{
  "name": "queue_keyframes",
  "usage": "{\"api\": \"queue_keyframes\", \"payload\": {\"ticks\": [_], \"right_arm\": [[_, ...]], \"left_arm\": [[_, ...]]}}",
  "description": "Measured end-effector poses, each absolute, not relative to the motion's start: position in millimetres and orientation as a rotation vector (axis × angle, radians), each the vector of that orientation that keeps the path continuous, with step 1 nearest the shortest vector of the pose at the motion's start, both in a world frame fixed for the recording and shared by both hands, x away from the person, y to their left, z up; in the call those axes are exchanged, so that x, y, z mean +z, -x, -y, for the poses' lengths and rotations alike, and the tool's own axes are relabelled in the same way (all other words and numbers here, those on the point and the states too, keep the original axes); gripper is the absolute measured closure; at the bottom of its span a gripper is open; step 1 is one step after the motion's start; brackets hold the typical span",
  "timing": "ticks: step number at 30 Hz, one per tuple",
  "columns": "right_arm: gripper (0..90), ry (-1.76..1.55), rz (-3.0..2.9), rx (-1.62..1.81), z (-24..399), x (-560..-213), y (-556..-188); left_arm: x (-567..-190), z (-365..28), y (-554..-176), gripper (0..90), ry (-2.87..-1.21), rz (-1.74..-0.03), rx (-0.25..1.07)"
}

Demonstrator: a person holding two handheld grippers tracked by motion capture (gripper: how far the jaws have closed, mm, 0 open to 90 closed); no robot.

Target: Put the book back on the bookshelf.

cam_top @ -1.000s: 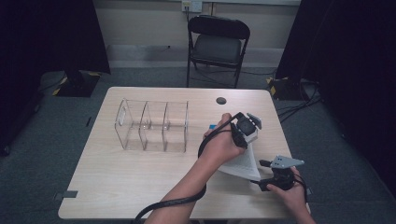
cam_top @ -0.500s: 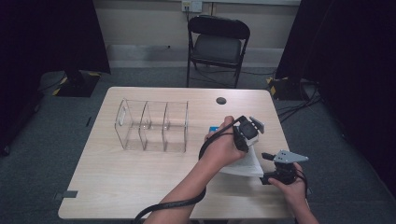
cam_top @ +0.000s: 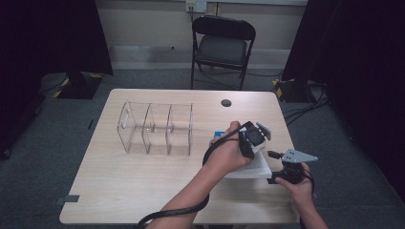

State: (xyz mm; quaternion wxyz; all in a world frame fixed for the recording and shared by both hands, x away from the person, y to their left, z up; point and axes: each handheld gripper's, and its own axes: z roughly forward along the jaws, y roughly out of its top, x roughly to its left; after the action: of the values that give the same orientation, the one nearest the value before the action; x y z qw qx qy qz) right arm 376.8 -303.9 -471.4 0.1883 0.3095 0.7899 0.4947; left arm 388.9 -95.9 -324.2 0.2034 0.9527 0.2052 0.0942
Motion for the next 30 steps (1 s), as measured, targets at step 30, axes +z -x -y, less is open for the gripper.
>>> {"api": "queue_keyframes", "payload": {"ticks": [30], "right_arm": [[12.3,-0.703,-2.232,1.272,297.1,-444.3,-381.7]], "left_arm": [[-320.4,99.2,-383.1,74.7,-2.698,-0.506,0.295]]}}
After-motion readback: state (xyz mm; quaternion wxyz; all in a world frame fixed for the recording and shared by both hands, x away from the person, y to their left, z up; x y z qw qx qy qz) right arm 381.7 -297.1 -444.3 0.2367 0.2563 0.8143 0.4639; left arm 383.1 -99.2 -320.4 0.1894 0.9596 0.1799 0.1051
